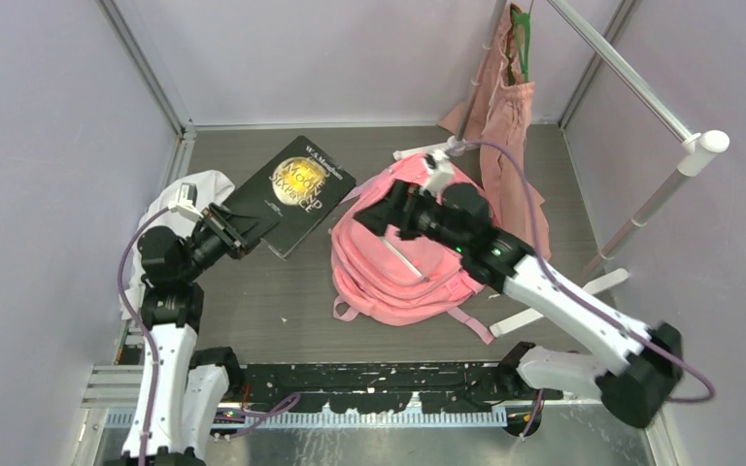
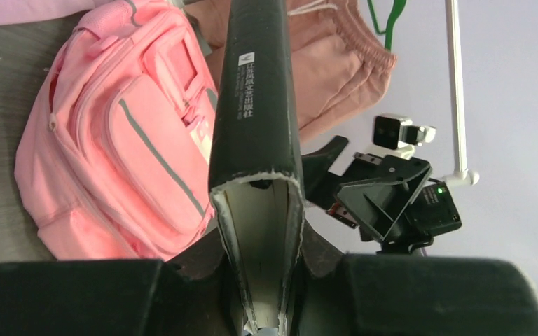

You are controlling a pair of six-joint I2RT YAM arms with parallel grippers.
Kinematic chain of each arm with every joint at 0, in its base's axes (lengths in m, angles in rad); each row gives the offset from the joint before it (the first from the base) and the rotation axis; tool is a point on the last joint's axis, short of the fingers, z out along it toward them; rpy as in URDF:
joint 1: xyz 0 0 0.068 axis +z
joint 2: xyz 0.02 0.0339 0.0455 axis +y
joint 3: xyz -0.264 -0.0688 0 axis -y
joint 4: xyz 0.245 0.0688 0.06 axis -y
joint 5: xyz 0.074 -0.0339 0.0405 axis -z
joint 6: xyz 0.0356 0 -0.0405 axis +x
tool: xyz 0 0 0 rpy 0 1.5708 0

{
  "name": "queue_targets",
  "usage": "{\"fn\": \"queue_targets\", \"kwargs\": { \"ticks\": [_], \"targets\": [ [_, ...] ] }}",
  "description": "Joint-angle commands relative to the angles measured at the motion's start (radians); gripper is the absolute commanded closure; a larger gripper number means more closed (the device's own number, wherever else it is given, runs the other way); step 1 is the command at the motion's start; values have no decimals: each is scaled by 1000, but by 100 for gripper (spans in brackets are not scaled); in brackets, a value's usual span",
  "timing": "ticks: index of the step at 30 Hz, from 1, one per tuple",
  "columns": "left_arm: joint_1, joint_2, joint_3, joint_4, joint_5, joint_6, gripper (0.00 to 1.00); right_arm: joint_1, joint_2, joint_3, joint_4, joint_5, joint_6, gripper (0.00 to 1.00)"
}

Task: Pack the student bag
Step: Pick up the book from the center of the board, then place the book in the student bag.

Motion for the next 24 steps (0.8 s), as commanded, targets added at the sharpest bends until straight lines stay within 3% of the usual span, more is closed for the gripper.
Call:
{"fn": "queue_targets", "kwargs": {
  "ticks": [1,4,7,11,13,17,20,24],
  "targets": [
    [-14,-113,100,-292,43,181,100,-4,-267,-203,-46,210,-224,0],
    [-30,-183,67,-372,22,185,100,0,-343,-256,-116,206,-315,0],
    [-30,-270,5,-349,-41,146,100,18,-284,-214,-217,146,-398,5],
    [-31,-315,-54,-277,-79,76,100,64,-184,-220,-154,63,-422,15],
    [-31,-307,-42,-294,-93,79,100,110,-122,-214,-141,69,-433,16],
    [-31,-286,63,-510,-191,211,100,222,43,-153,-141,161,-469,12],
    [-31,-266,104,-550,-186,246,100,234,136,-116,-100,194,-452,13],
    [-31,-249,135,-625,-197,279,100,222,236,-58,-104,199,-465,31]
  ]
}}
